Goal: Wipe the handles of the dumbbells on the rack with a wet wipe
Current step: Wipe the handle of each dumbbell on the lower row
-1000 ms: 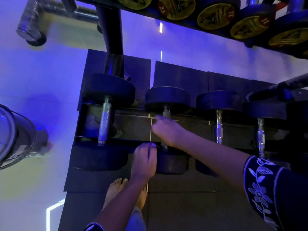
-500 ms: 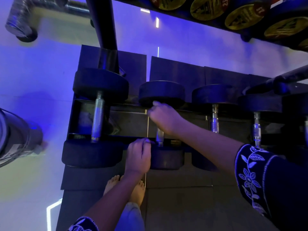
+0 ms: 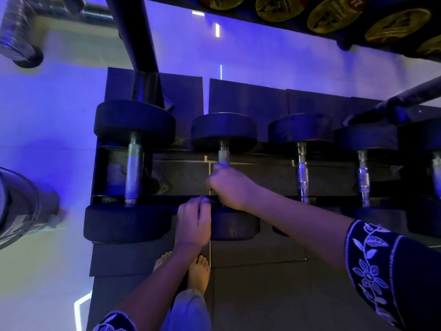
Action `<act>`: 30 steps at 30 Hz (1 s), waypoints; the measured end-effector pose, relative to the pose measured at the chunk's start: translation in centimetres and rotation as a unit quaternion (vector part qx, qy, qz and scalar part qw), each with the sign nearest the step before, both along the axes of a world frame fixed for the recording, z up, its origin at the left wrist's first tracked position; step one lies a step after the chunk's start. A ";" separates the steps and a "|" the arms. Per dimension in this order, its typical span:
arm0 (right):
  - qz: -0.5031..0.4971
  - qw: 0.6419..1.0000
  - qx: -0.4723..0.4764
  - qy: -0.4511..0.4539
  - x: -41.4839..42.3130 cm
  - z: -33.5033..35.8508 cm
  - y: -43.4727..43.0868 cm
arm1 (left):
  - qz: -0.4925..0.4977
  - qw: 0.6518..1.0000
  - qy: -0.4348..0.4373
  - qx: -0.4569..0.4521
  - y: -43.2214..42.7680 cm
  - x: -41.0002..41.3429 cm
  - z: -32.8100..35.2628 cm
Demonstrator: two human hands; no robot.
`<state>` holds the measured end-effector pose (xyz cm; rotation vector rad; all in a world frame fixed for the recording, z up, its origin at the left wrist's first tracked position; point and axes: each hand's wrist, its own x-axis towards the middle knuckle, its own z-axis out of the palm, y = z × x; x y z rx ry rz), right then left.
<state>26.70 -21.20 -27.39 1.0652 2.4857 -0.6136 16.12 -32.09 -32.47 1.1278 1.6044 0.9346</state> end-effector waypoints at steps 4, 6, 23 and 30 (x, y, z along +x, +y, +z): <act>-0.088 0.994 0.029 0.055 1.7 -0.6 1.5 | 0.005 1.000 0.009 0.003 0.1 0.0 -0.1; -0.153 0.979 0.080 0.109 2.1 -0.7 2.1 | 0.004 1.000 0.004 -0.001 0.1 0.0 -0.1; -0.668 0.707 -0.046 0.227 2.4 -3.5 3.3 | 0.015 1.000 -0.005 0.004 0.2 0.0 0.3; -0.490 0.852 -0.066 0.172 3.8 -0.5 -3.4 | 0.016 1.000 0.015 0.020 0.2 0.0 -0.5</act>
